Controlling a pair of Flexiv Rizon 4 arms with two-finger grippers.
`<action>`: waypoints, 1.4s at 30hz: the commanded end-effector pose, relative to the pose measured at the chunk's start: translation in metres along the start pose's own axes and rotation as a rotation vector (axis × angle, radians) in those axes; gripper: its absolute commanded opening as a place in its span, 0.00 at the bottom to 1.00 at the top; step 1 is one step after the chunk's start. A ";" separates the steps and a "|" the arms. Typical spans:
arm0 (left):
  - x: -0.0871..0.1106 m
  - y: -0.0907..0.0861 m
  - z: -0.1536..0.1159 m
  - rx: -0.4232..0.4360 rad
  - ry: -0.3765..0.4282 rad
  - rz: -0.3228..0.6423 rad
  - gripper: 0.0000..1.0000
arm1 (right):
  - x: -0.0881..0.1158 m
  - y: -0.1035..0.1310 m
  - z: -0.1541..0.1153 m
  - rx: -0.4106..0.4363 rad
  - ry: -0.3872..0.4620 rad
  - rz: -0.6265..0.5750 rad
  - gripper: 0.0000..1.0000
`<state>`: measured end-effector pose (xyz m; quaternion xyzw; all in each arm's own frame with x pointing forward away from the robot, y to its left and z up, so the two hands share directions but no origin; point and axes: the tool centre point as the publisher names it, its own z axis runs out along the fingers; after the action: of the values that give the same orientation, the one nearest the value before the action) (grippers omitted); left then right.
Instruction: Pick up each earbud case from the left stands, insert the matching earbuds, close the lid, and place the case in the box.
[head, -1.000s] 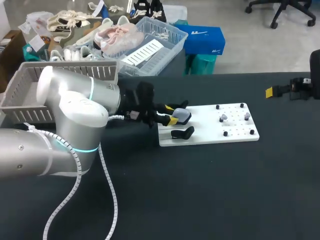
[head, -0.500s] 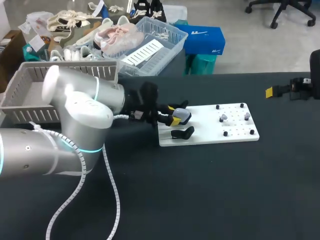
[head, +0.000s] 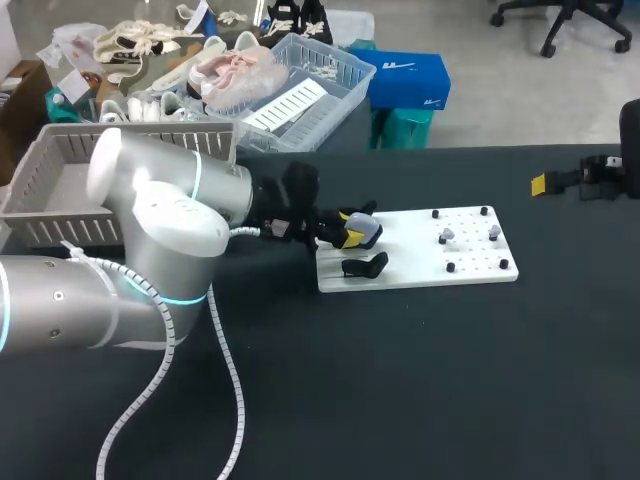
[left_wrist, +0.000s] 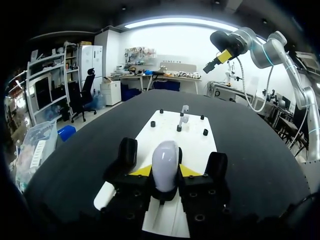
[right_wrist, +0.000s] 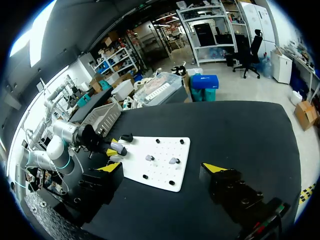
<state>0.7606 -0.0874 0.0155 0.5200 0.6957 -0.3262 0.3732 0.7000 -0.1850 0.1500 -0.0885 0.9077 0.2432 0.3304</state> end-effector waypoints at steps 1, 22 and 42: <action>0.000 0.002 0.000 0.000 0.003 0.001 0.00 | 0.000 0.000 0.000 0.000 0.000 0.000 1.00; -0.029 -0.001 -0.034 -0.025 -0.090 -0.012 0.00 | 0.000 0.000 0.000 0.000 0.000 0.000 1.00; -0.095 -0.046 -0.071 -0.004 -0.280 0.070 0.00 | -0.020 0.060 0.043 -0.182 0.138 -0.223 1.00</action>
<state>0.7280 -0.0867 0.1324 0.5038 0.6268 -0.3802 0.4569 0.7131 -0.1201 0.1564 -0.2148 0.8996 0.2355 0.2984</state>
